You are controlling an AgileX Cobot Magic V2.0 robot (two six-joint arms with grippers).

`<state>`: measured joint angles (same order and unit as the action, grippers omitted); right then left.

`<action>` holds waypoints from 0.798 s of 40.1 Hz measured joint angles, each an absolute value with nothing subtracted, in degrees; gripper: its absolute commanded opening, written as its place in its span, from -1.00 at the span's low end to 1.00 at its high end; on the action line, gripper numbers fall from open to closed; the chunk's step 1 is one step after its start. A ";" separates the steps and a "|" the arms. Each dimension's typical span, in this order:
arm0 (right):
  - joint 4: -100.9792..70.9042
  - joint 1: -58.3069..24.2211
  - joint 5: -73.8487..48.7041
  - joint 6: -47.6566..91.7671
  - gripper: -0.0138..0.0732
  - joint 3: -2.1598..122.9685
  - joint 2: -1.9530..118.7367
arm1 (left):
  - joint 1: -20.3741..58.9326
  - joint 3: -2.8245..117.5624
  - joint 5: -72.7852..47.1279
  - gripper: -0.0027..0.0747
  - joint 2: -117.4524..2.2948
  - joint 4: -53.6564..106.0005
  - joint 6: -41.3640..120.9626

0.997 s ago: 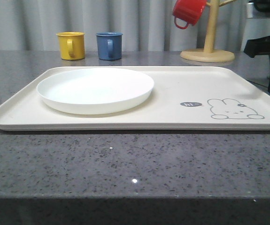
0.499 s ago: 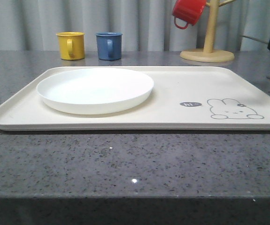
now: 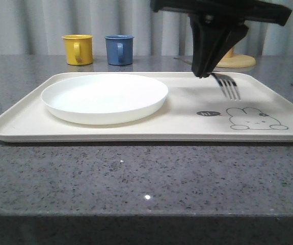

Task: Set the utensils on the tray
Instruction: 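Carry the fork onto the tray beside the plate and lower it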

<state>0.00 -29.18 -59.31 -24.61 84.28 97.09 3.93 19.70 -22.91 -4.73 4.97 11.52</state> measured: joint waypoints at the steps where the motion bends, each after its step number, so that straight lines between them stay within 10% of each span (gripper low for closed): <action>1: 0.00 -29.27 -58.92 -25.10 -0.81 84.39 97.47 | 3.93 19.70 -22.91 -0.98 -4.73 4.97 11.52; 23: 0.53 -29.27 -54.69 -32.17 -0.81 84.62 103.54 | 3.93 19.70 -22.91 -0.98 -4.73 4.97 11.52; 32: 0.62 -29.27 -54.69 -32.66 -0.50 84.62 103.77 | 3.93 19.70 -22.91 -0.98 -4.73 4.97 11.52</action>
<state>0.62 -29.27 -54.69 -32.66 84.62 103.77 3.93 19.70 -22.91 -4.73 4.97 11.52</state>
